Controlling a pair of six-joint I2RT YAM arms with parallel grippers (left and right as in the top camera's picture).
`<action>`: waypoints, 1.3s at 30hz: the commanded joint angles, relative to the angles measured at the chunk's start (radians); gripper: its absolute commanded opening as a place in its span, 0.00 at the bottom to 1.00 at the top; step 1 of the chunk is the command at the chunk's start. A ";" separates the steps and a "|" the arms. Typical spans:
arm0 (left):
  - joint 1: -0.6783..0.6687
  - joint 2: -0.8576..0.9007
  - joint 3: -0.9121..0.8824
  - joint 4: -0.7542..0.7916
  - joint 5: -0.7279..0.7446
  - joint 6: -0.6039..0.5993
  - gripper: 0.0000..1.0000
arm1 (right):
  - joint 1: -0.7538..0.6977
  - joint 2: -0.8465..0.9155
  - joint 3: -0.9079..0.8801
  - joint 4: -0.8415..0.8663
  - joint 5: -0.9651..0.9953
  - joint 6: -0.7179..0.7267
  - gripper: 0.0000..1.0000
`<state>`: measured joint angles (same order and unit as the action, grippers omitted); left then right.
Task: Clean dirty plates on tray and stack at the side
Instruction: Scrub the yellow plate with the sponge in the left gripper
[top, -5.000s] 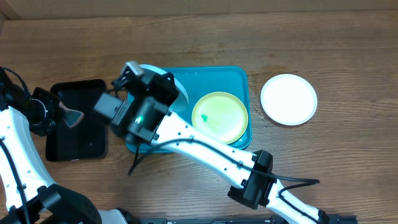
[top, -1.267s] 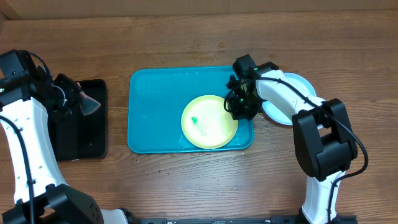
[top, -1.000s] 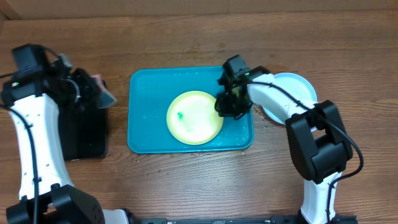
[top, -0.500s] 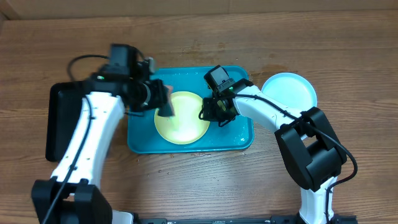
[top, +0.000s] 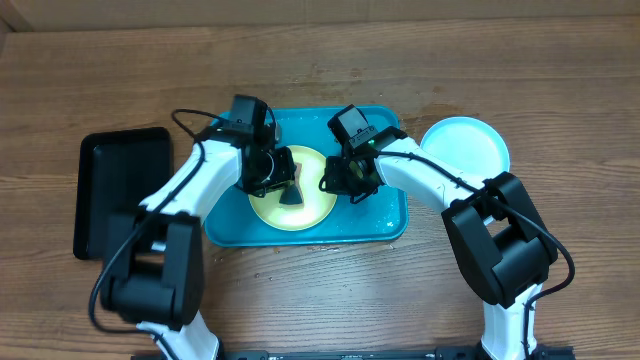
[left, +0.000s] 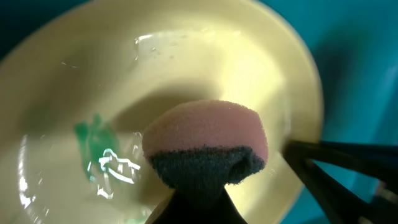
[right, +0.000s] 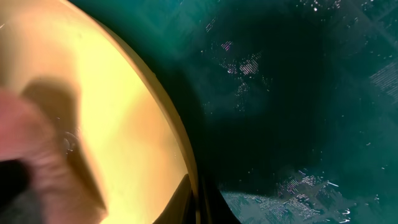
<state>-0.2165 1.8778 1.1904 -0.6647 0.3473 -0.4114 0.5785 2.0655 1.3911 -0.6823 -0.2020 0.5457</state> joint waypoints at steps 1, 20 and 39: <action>-0.006 0.060 -0.004 0.011 -0.086 0.034 0.04 | 0.000 0.013 -0.029 -0.003 0.071 0.004 0.04; 0.020 0.026 0.224 -0.142 -0.278 0.113 0.04 | 0.000 0.013 -0.029 -0.016 0.123 0.005 0.04; -0.011 0.102 0.088 -0.049 -0.470 0.116 0.04 | 0.000 0.013 -0.029 -0.017 0.122 -0.010 0.04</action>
<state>-0.2417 1.9701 1.2865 -0.6960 0.1474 -0.3107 0.5907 2.0647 1.3911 -0.6777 -0.1772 0.5465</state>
